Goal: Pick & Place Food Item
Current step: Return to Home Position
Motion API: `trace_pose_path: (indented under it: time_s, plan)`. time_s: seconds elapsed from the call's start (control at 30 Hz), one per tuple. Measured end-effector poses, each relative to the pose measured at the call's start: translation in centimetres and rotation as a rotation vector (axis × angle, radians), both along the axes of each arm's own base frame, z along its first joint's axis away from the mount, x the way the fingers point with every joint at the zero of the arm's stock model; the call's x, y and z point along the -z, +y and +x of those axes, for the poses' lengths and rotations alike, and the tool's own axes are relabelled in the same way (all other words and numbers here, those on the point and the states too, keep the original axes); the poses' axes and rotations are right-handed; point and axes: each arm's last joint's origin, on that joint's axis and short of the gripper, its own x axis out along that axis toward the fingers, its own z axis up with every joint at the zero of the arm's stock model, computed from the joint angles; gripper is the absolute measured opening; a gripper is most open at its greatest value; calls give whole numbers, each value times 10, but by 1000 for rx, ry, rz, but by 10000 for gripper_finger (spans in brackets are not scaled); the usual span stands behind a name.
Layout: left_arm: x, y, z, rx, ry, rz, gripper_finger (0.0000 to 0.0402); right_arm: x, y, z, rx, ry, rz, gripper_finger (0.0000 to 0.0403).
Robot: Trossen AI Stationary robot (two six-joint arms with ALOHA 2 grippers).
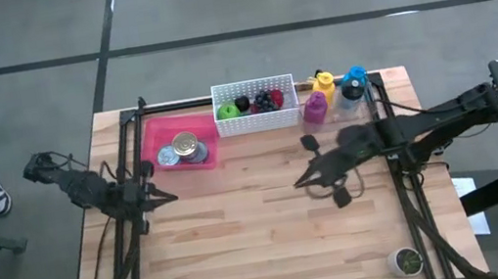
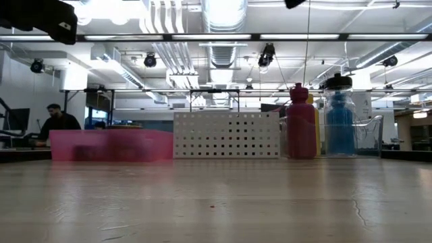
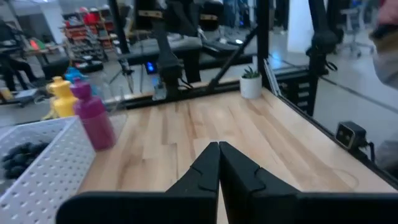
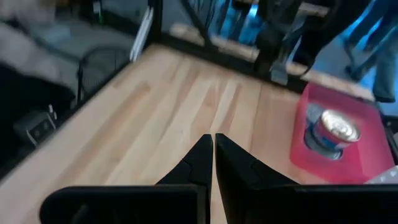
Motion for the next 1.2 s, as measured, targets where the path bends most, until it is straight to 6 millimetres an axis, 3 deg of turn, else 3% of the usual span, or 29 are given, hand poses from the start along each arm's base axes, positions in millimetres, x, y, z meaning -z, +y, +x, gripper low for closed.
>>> trace_pose_path:
  time_s: [0.47, 0.8, 1.2]
  plan:
    - [0, 17, -25, -82, -90, -19, 9, 18, -13, -72, 32, -263, 117, 13]
    - [-1, 17, -25, -102, -94, -16, 10, 38, -19, -104, 28, -399, 151, 13]
    - [-1, 17, -25, -104, -100, -19, 10, 56, -24, -127, 48, -461, 174, 13]
